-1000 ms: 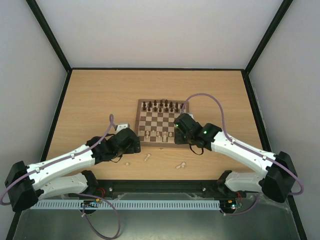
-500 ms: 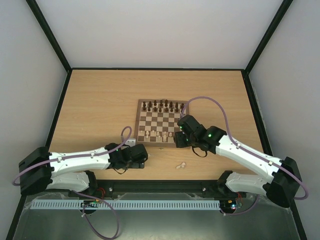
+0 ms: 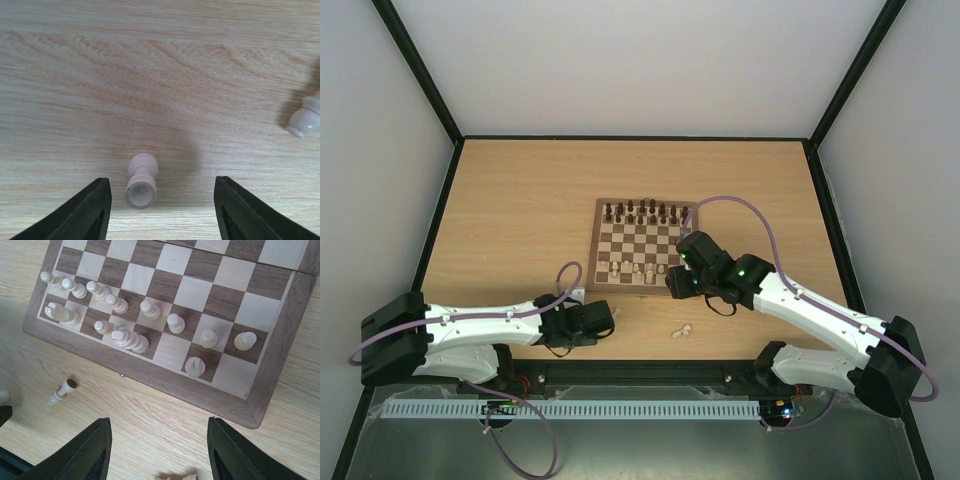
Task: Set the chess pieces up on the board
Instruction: Pick up the chess piece at the center of the board.
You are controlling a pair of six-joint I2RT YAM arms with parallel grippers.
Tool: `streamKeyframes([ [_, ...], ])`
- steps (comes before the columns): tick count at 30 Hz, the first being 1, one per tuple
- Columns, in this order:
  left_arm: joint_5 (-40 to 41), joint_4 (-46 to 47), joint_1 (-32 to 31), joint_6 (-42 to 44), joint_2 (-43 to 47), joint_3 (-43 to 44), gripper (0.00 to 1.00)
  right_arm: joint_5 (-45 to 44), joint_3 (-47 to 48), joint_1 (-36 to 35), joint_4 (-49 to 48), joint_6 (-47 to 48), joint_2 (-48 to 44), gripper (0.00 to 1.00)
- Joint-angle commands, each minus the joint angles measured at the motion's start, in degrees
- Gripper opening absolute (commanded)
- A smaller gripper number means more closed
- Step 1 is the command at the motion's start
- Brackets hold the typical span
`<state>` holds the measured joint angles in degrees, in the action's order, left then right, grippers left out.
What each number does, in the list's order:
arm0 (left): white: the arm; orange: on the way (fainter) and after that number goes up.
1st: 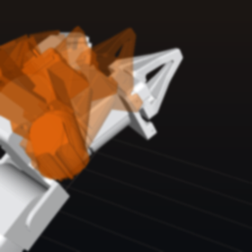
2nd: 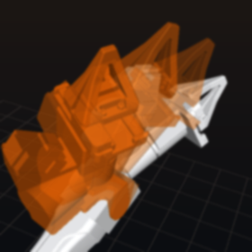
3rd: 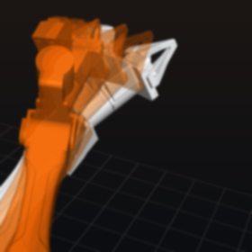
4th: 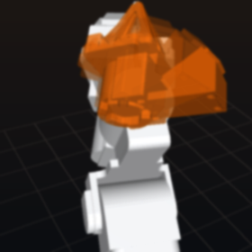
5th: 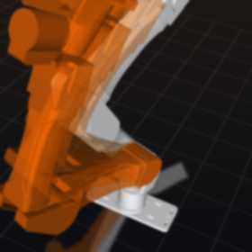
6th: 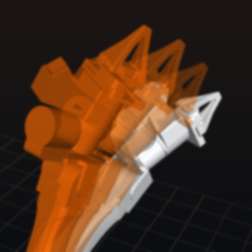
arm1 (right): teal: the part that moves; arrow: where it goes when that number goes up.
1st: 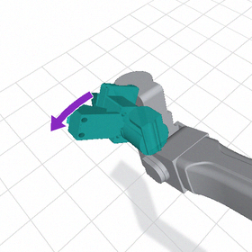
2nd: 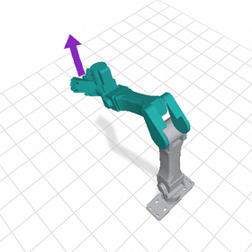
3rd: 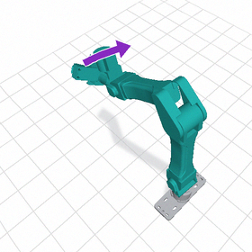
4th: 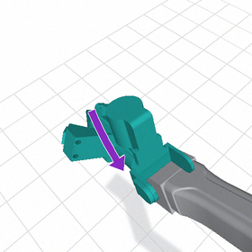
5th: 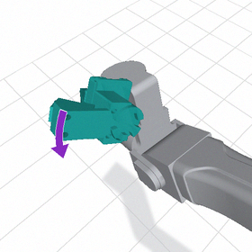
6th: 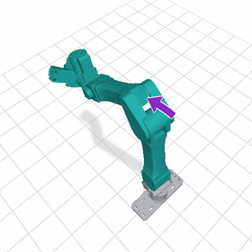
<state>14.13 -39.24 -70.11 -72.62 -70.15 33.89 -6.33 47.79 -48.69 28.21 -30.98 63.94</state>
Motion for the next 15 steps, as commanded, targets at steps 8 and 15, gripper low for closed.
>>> streamKeyframes([
  [8, 2.14, -1.44, 1.25, 0.19, 0.43, -0.99, 0.44, 0.37, -0.80, 0.30, 0.70, 0.66, -0.84, 0.53],
  [15, 2.31, -1.49, 2.24, 0.88, 1.43, -1.76, 0.31, 0.24, -0.88, 0.34, 0.66, 0.59, -0.84, 0.53],
])
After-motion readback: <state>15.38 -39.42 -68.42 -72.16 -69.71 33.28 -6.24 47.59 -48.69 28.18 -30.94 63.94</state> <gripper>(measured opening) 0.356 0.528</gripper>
